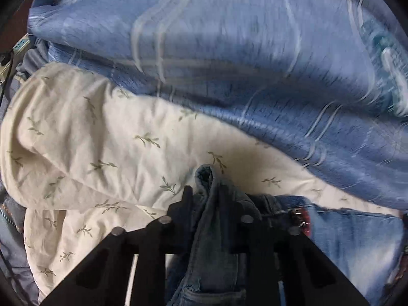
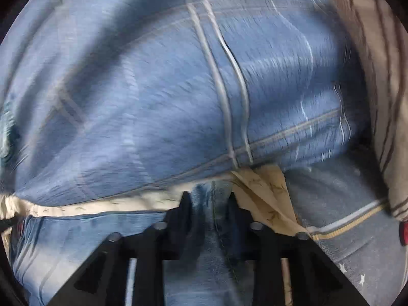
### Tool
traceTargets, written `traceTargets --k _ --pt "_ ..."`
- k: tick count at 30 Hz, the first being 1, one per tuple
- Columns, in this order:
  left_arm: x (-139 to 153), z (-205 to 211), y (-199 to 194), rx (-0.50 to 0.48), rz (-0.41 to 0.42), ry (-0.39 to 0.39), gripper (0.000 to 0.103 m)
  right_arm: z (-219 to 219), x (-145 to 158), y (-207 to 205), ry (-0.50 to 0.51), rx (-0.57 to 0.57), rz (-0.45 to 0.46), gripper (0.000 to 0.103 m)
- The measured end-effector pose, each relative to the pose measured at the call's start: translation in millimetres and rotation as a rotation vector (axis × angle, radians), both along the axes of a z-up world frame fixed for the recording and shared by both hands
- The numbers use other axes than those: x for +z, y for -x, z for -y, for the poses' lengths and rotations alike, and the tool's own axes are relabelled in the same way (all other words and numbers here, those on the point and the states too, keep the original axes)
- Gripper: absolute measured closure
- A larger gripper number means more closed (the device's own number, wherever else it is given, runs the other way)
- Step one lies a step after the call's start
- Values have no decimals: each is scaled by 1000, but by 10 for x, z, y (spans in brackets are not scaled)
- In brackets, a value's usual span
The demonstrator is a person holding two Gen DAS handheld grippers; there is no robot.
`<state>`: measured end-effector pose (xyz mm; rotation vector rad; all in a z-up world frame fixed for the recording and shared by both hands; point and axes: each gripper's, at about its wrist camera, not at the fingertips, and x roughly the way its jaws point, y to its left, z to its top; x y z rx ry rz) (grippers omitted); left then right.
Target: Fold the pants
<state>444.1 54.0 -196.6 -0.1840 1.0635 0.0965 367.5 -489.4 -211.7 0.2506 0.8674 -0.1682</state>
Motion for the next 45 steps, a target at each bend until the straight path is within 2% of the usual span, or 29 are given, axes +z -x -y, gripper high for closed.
traceTargets --k 1,2,9,13,15,16,17,20,24,26,30,34,36,38,41,45 --pt "77 -10 48 -11 24 11 85 -77 82 72 30 25 37 89" --pt "175 -19 112 -24 54 24 86 -150 175 158 53 48 63 90" --pt "812 -190 771 -94 235 129 87 -134 781 882 47 36 207 91" --pt "1005 -482 1243 -112 309 171 87 -69 909 1277 43 21 224 91" --pt "989 -590 1542 -114 322 181 88 -38 882 1462 21 13 211 91" --pt "983 -650 1698 -113 324 185 89 -48 860 1542 15 14 209 91" --pt "985 -696 1825 -115 327 187 95 -64 835 1667 13 18 212 91" --pt "969 -851 2212 -126 323 190 95 -102 760 2049 -6 36 205 91" --pt "748 -908 2633 -133 280 181 95 -132 572 2534 -29 21 182 91" --pt "592 -908 2823 -141 250 152 95 -133 474 2732 -41 10 171 91" --pt "240 -883 3017 -145 142 119 95 -72 220 3036 -90 -19 120 90" --pt "-85 -872 3193 -135 52 45 96 4 -28 3235 -151 -59 28 78" --pt "-161 -941 3274 -125 28 49 96 62 -104 3364 -183 -92 -1 76" --pt "-194 -1054 3369 -113 11 58 96 105 -102 3497 -169 -134 -6 76" --pt "-98 -1189 3469 -83 29 56 96 132 -15 3632 -174 -159 32 76" --pt "266 -1109 3520 -85 162 16 96 -8 162 3576 -237 -128 101 76"
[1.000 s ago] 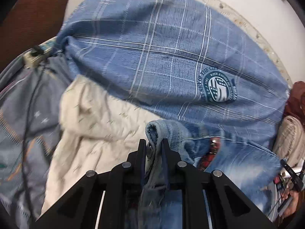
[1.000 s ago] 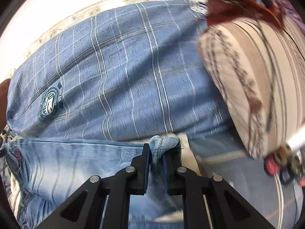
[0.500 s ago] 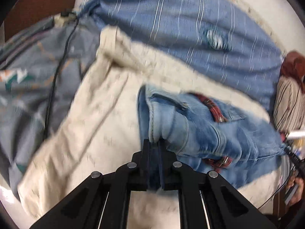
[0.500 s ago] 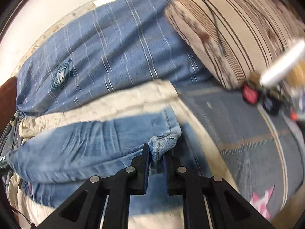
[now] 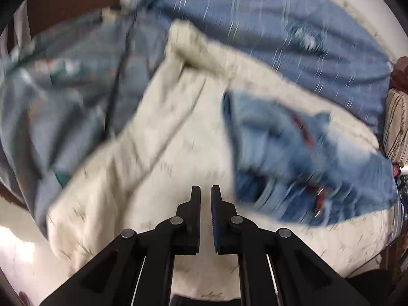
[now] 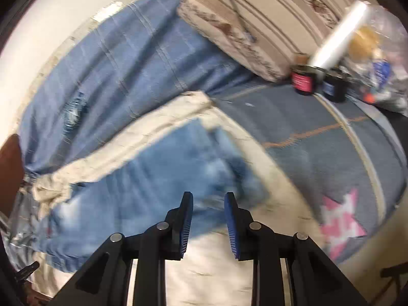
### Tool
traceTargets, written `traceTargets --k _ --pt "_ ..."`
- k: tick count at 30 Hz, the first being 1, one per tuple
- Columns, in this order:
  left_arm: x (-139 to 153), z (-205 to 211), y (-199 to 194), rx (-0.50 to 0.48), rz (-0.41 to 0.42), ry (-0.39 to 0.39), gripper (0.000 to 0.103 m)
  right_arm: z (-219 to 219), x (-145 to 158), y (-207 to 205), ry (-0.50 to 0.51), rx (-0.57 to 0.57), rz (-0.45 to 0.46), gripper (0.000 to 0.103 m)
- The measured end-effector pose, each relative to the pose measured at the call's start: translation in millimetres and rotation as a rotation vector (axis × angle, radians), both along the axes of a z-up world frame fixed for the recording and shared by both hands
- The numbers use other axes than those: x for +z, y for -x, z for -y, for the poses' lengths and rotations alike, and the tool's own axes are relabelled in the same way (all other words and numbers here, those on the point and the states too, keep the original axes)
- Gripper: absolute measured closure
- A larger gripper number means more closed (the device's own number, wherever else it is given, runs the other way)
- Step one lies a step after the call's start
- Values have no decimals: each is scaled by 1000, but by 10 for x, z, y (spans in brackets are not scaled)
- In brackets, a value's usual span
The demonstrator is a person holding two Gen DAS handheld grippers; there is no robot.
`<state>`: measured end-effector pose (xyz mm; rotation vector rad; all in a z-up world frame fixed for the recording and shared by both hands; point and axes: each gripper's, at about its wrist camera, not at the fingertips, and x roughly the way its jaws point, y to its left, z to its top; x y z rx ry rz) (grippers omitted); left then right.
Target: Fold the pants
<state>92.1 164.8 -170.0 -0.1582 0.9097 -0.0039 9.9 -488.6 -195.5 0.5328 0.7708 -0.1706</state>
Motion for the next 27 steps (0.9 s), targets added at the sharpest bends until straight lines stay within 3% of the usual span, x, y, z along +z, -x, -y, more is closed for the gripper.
traceTargets --k 4,6,8,10,14,21,23,27 --pt "254 285 -158 -32 73 -8 89 -442 50 -375 -6 71 -27 76" --pt "278 449 -291 -39 82 -23 70 -634 -8 -522 -2 93 -61 76" --pt "247 600 -450 -37 79 -43 63 -835 -105 -661 -29 114 -97 76" --pt "203 691 -588 -33 72 -50 63 -1000 -180 -717 -59 137 -114 76" --pt "44 889 -725 -61 32 -68 62 -1312 -304 -794 -24 181 -137 76" --pt "-470 986 -593 -114 -75 -141 61 -1421 -469 -777 12 226 -185 75" --pt "-519 964 -502 -119 -51 -134 61 -1461 -482 -764 44 245 -182 74" --pt "-600 1084 -301 -156 -31 -227 61 -1554 -470 -741 117 264 -196 74"
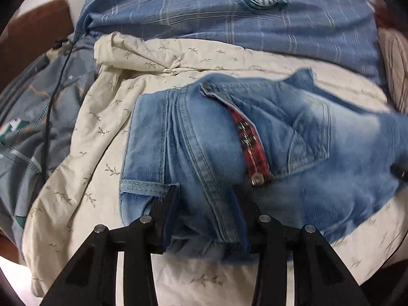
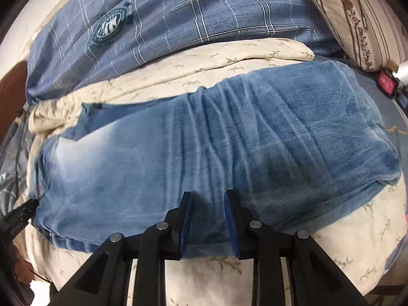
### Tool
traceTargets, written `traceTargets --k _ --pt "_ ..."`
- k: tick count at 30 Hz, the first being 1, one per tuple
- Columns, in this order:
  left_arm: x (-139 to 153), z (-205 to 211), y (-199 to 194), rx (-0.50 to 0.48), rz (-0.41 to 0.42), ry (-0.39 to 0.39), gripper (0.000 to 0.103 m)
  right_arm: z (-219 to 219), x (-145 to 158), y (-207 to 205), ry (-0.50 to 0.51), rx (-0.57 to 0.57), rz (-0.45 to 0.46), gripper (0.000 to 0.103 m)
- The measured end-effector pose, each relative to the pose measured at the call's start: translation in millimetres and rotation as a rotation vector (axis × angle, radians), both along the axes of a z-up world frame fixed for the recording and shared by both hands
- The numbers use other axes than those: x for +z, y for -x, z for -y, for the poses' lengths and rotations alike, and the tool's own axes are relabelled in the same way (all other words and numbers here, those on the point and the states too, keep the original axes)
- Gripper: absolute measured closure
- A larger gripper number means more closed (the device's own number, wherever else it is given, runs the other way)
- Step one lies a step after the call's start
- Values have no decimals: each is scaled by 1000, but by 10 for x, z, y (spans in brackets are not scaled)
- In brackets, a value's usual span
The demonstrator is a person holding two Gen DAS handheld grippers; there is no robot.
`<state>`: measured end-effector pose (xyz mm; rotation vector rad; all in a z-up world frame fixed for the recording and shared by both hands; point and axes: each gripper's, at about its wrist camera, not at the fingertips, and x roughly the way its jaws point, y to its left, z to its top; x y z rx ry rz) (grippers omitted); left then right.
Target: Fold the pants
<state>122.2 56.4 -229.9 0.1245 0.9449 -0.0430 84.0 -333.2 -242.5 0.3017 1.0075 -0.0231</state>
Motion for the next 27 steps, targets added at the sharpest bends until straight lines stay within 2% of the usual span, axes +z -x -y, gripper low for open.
traceTargets --k 4,11,12,16,19,20,21,23,27 --pt "-50 76 143 -24 31 -59 61 -31 -6 73 -1 4 -11 73" --pt "-34 103 206 -37 46 -86 61 5 -25 176 -30 9 0 73" --pt "-25 99 209 -33 49 -82 61 -2 -21 187 -13 -21 14 73" --pt "78 49 240 -2 46 -36 61 -57 25 230 29 -17 37 74" --pt "273 21 315 -2 96 12 60 -63 150 284 31 -43 74 74" --pt "343 35 340 -7 124 11 57 -68 201 303 35 -47 102 74" --pt "407 43 352 -2 146 8 44 -81 250 314 45 -49 131 74" --pt "486 26 336 15 169 24 26 -156 357 317 74 -43 196 74" --pt "494 24 177 35 139 46 24 -387 428 226 86 -4 244 74"
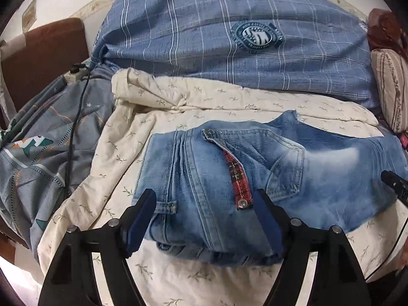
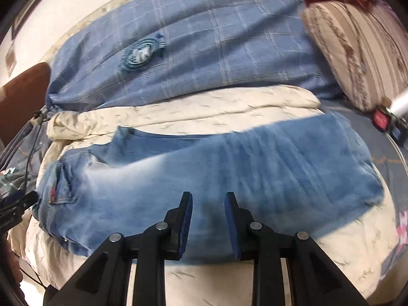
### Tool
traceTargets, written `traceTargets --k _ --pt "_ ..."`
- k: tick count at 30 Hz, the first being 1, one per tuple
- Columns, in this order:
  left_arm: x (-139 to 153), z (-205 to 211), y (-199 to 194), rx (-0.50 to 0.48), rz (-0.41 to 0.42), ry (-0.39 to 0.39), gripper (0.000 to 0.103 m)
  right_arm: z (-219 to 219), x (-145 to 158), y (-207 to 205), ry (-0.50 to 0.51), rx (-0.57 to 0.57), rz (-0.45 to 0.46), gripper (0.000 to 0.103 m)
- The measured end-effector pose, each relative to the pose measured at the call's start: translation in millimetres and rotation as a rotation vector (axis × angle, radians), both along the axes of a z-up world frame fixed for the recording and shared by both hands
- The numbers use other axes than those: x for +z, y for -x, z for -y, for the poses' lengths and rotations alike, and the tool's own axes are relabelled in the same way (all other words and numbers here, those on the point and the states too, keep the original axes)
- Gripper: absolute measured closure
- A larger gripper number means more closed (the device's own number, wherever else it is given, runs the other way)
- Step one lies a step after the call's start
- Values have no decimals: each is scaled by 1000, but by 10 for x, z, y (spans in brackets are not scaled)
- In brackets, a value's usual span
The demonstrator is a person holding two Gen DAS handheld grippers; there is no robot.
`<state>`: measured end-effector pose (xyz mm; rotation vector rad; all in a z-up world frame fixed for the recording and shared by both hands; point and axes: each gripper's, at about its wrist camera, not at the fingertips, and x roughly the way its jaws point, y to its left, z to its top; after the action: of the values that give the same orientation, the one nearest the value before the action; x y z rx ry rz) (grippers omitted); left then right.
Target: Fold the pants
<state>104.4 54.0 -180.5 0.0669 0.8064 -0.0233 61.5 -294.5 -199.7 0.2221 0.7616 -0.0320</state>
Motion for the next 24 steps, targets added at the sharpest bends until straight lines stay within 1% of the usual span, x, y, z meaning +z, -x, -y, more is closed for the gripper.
traceTargets --k 4,6,7,9,11,13,16,17,21,24 --pt "-148 -13 -176 30 -78 4 24 -306 -70 -242 -2 74 -28 74" --pt "-238 -47 -243 45 -119 23 19 -441 -96 -354 -10 106 -38 74" --pt "-260 -63 -252 52 -117 31 17 -517 -117 -436 -12 120 -45 74" --pt "-281 -79 -259 68 -103 35 7 -616 -175 -547 -22 140 -60 74" --pt "-324 -86 -282 66 -112 41 2 -693 -252 -647 -26 159 -91 74" --pt "-399 -130 -287 76 -128 77 0 -733 -332 -733 -8 162 -118 74" --pt "-469 -185 -257 93 -125 131 0 -721 -359 -789 -17 178 -109 72" --pt "-489 -182 -251 91 -130 132 0 -711 -375 -804 -20 183 -106 72" --pt "-499 -122 -225 76 -148 93 0 -638 -361 -778 -55 194 -108 72" --pt "-485 -73 -199 70 -163 58 0 -415 -262 -666 -106 139 -94 72"
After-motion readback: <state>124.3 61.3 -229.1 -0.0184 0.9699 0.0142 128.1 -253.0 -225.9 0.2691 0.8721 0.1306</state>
